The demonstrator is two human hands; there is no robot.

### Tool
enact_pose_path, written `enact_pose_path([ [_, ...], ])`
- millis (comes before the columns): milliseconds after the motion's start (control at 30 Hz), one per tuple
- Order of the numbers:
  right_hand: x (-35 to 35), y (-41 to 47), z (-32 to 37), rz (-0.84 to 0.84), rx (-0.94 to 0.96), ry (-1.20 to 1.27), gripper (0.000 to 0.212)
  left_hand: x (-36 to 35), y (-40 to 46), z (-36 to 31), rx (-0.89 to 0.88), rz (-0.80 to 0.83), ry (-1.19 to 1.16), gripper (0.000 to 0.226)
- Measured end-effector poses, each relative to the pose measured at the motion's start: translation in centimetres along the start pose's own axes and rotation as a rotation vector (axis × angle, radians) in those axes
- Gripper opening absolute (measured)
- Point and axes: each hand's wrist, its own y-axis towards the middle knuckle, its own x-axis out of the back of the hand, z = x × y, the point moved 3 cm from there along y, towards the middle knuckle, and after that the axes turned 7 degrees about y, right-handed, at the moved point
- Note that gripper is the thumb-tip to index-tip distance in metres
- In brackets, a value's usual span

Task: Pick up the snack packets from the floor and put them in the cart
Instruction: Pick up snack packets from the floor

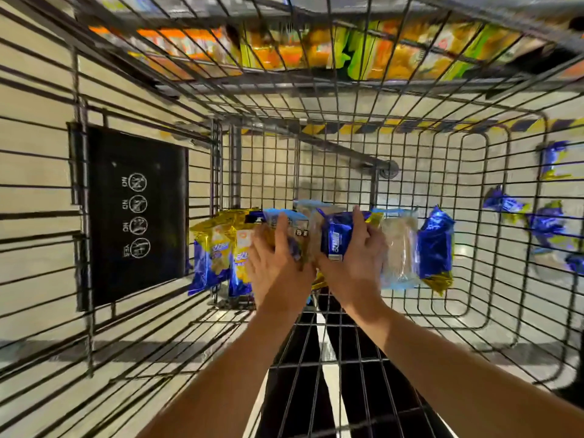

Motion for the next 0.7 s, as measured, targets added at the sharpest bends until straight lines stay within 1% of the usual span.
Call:
enact_pose_path([
  [100, 0.3, -0.4, -0.4, 0.048, 0.053, 0.04, 0.099, 0.7, -0.4, 0.1, -0.028, -0.024, -0.032, 0.084],
  [200, 1.2, -1.1, -0.4, 0.061, 0.072, 0.056, 0.095, 2.2, -0.7, 0.4, -0.04, -0.008, -0.062, 0.083],
  [333, 4.2, -1.7, 1.5, 0.018, 0.099, 0.055, 0.091, 5.9, -0.9, 1.4, -0.004, 0.006, -0.102, 0.078],
  [400, 6.6, -2.2, 3.2, -0.027, 0.13, -0.015, 0.087, 8.7, -1.3, 1.8, -0.02, -0.001, -0.129, 0.078],
  [533, 11.9, -4.6, 6.8, -0.092, 0.188, -0.005, 0.074, 14.8, -2.8, 1.6, -0.09, -0.014, -0.071, 0.076],
  [600, 14.2, -6.3, 7.8, -0.115, 0.218, 0.02, 0.063, 17.9, -4.2, 0.7, -0.125, -0.021, -0.018, 0.073],
  [700, 17.4, -9.2, 9.5, -0.173, 0.307, 0.065, 0.048, 21.9, -6.4, -0.7, -0.225, -0.026, -0.057, 0.066],
])
